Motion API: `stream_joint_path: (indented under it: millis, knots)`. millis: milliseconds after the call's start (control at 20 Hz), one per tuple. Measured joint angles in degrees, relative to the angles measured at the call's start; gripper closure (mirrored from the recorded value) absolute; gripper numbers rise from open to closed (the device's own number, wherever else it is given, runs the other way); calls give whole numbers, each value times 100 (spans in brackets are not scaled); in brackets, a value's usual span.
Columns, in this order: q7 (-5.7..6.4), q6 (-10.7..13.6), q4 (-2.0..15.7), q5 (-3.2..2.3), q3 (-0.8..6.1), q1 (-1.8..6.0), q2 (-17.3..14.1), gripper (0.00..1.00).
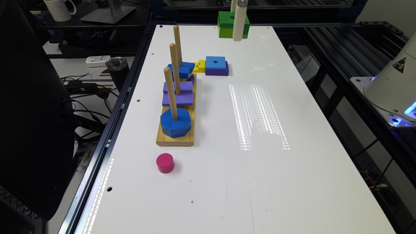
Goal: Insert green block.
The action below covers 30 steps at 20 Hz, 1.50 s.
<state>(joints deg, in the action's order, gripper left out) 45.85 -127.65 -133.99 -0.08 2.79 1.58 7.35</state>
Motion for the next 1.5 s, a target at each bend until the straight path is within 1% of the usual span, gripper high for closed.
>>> stream_joint_path:
  millis: [150,350,1500]
  knots:
    - [0,74,36,1,0,0,36,100]
    - [0,111,52,3,0,0,70,100]
    - [1,103,41,5,0,0,70,100]
